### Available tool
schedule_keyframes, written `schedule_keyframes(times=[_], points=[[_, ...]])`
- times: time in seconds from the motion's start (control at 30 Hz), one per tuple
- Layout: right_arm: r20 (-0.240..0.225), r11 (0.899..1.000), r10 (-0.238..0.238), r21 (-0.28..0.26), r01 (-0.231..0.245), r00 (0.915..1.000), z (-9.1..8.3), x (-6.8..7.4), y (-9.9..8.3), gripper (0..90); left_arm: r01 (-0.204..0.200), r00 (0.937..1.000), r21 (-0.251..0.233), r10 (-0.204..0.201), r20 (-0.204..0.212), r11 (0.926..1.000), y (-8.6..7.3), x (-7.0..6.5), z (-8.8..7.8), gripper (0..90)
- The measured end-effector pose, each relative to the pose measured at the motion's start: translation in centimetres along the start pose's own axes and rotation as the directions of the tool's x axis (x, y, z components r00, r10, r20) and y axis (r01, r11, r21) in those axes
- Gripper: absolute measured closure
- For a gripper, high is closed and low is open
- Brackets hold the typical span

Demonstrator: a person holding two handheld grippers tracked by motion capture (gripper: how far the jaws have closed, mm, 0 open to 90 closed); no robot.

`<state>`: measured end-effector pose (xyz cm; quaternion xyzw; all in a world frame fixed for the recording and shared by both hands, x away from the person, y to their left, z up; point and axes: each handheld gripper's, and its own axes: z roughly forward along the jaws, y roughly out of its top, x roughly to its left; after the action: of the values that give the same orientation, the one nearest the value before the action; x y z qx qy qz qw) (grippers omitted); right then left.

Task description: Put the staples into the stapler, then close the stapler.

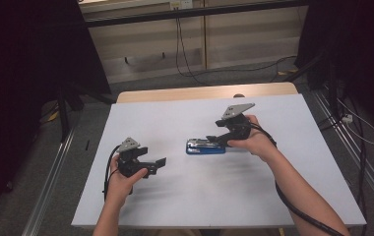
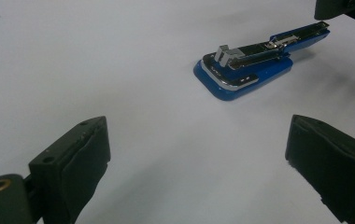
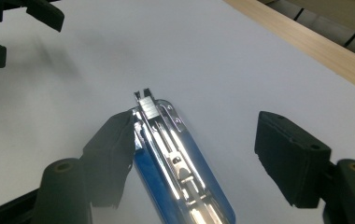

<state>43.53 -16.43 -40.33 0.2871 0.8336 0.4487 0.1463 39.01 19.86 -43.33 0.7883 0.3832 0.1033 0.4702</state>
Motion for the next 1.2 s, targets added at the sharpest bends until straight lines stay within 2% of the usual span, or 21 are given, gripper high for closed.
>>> schedule_keyframes(times=[0.07,0.17,0.37,0.5,0.57,0.7,0.87,1.0,1.07,1.2], points=[[0.016,1.000,0.009,-0.007,-0.009,0.9998,-0.6,0.2,-0.4,27.1,0.001,1.0000,-0.003,-0.001,0.005,1.0000,0.1,-0.1,0.1,6.8],[0.055,1.000,-0.001,0.006,0.001,0.9985,-1.3,0.5,-1.0,24.5,-0.007,0.9999,0.003,0.007,0.009,1.0000,0.1,-0.3,0.1,6.8],[0.068,0.999,0.037,-0.013,-0.036,0.9970,-2.6,0.9,-2.1,19.7,-0.002,1.0000,-0.004,0.002,0.010,1.0000,0.1,-0.4,0.1,6.8],[0.100,1.000,0.021,-0.007,-0.021,0.9947,-3.4,1.3,-2.8,17.3,-0.010,0.9999,0.002,0.010,0.011,0.9999,0.1,-0.5,0.2,6.8],[0.108,0.999,0.033,-0.017,-0.031,0.9936,-3.8,1.4,-3.3,16.4,-0.007,0.9999,0.004,0.007,0.014,1.0000,0.1,-0.6,0.3,6.8],[0.147,1.000,0.027,-0.003,-0.027,0.9888,-4.7,1.7,-4.3,15.3,-0.012,0.9999,0.008,0.012,0.012,0.9999,0.1,-0.7,0.3,6.8],[0.171,0.999,0.050,-0.026,-0.046,0.9840,-5.9,1.6,-5.2,14.7,-0.019,0.9998,0.011,0.019,0.011,0.9998,0.1,-0.9,0.4,6.9],[0.186,0.996,0.086,-0.030,-0.082,0.9787,-6.7,1.6,-5.6,14.7,-0.027,0.9996,0.016,0.026,0.012,0.9995,0.1,-1.0,0.6,6.9],[0.210,0.996,0.089,-0.042,-0.082,0.9737,-6.9,1.6,-5.9,14.7,-0.020,0.9997,0.012,0.020,0.017,0.9997,0.1,-1.1,0.6,7.0],[0.224,0.997,0.083,-0.025,-0.079,0.9712,-7.0,1.7,-6.4,14.7,-0.024,0.9996,0.011,0.024,0.017,0.9997,0.2,-1.1,0.7,7.1]])
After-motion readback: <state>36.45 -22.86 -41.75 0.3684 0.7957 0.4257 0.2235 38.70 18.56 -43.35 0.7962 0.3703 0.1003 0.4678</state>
